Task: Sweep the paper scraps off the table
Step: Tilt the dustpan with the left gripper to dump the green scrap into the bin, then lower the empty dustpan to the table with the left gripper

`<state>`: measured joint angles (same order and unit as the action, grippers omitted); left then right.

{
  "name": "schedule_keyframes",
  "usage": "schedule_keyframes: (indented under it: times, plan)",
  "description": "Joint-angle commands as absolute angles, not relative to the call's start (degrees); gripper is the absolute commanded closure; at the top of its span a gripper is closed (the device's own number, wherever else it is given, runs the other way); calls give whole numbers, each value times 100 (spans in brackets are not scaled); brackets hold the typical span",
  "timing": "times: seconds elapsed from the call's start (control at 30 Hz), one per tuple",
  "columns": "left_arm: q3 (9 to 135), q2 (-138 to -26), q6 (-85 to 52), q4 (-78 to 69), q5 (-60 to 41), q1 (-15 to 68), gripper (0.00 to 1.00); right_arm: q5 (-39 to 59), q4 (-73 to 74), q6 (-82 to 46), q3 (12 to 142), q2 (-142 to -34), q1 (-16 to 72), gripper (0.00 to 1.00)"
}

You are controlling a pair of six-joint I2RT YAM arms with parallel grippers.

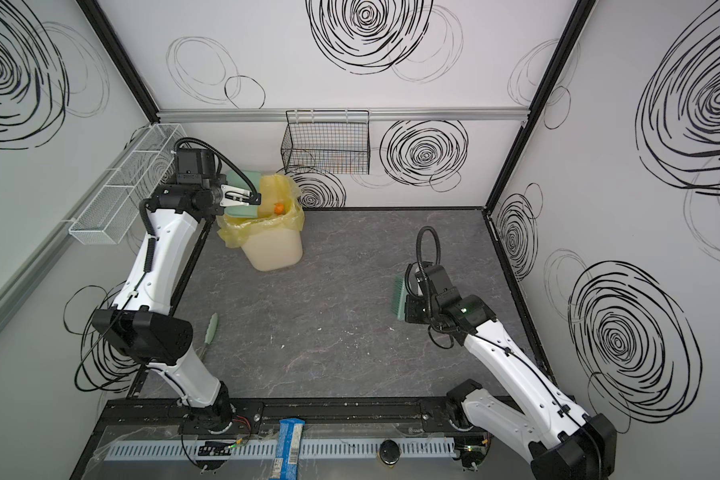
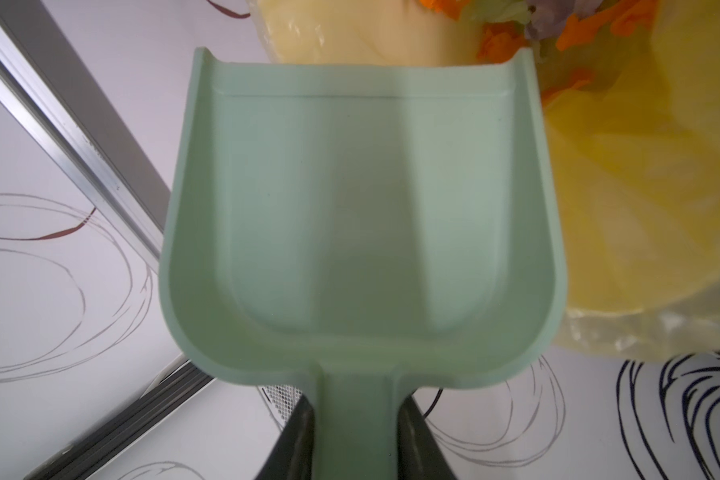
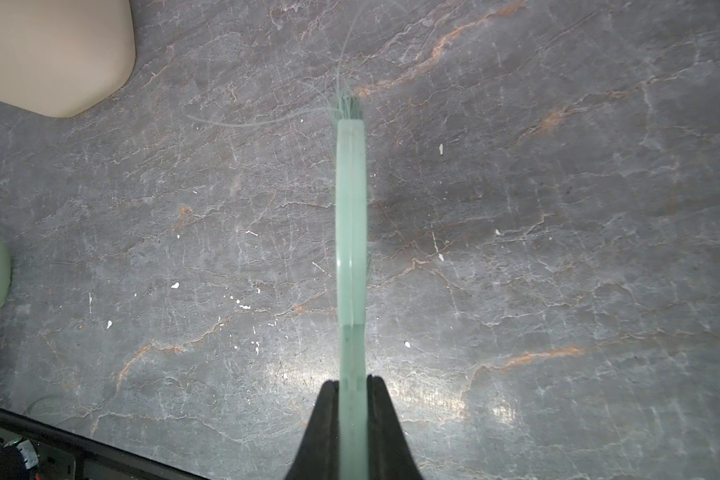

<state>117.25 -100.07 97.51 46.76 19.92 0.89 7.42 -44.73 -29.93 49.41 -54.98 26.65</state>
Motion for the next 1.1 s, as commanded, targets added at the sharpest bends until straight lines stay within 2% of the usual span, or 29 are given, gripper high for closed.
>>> schedule_keyframes:
  times: [0.0,0.23,0.4,0.53,0.7,0.9,1.07]
  plan:
    - [12191,-9945,9936,4338,2172,11,100,701,-4342,-2953,4839,-5366,2629,100]
    - [13369,-9792,8956,5738,900,-62,100,634,-4276,-2944,4872,-5302,2563,100]
    - [13029,-8938,7912,6522,-418,148,100,730,-3956,-2962,4827,-5280,2390,100]
    - [11375,-7924,7055,6528,-1303,617,100,1062,-3462,-2962,4836,-5343,2072,100]
    - [8727,-6799,6033,5358,-1764,1292,100,1812,-2797,-3003,4954,-5490,1385,100]
    - [6768,-6440,4897,4424,-2635,1713,100,2759,-1880,-3268,4795,-5665,494,100]
    - [5535,-6459,4346,3468,-2731,2232,100,3383,-980,-3592,4394,-5950,-148,100]
